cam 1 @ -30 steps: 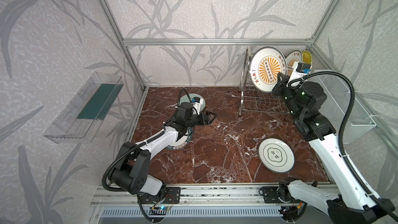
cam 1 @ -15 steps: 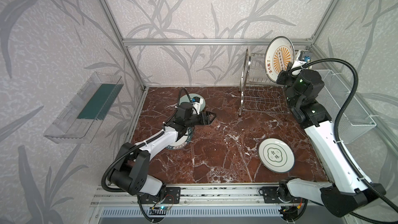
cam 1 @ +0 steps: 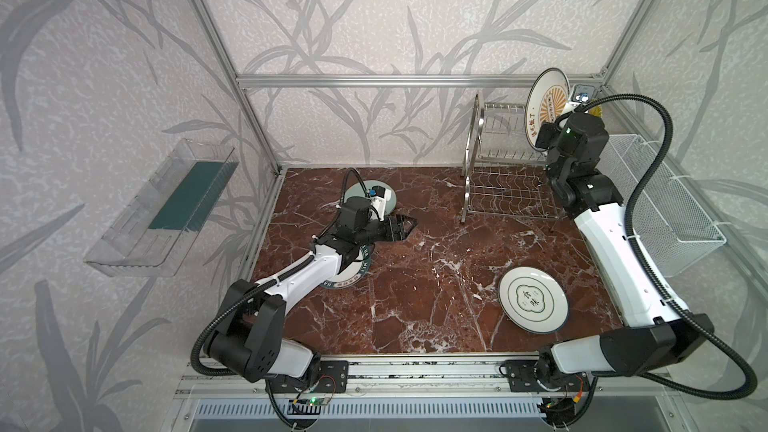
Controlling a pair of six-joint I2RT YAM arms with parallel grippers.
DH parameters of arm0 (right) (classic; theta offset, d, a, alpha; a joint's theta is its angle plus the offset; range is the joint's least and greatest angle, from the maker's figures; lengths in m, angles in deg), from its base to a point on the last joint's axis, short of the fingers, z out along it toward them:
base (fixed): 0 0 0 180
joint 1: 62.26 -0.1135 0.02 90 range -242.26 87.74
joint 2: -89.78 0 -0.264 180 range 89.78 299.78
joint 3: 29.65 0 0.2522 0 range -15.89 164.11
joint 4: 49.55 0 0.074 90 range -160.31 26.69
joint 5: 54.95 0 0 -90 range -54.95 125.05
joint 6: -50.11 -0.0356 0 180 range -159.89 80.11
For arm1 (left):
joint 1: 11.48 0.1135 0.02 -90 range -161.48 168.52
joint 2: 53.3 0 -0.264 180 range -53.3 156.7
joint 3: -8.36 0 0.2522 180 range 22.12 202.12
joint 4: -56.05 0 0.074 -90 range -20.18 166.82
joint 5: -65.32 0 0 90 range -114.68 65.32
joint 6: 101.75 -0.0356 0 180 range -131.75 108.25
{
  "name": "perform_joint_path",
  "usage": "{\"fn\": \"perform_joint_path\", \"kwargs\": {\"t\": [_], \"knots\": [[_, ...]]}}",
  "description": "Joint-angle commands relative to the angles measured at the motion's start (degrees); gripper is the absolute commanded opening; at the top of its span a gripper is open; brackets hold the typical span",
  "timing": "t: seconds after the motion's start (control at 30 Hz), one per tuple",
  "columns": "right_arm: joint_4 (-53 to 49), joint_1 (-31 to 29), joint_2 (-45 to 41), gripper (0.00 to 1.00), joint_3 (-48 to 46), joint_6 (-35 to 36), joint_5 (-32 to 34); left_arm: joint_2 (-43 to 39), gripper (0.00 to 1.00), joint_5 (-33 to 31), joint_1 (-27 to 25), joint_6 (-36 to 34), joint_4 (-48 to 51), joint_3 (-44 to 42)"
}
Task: Load the plates into the dish rack
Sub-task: 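Carry the sunburst plate toward the rack with the right gripper while the left releases, then lower the sunburst plate into the rack slot beside the other sunburst plate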
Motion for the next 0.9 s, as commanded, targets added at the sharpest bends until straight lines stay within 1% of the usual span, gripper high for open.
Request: {"fn": "perform_joint_path", "kwargs": {"t": [0.0,0.33,0.7,0.87], "knots": [[1.71,1.02,0.42,0.0,3.42,0.16,1.82,-1.62,0.82,-0.32,0.04,-1.29,0.06,-0.55],[-0.97,2.48,3.59,0.0,5.0,0.69,3.7,-1.71,0.82,-0.19,0.01,-1.36,0.03,-0.9],[-0.35,3.2,5.48,0.0,5.19,1.65,4.36,-2.24,0.82,-0.79,0.05,-1.98,0.71,-1.23],[0.11,3.56,6.26,0.0,5.19,2.19,5.67,-2.15,0.82,-0.79,0.05,-2.0,0.76,-1.17]]}}
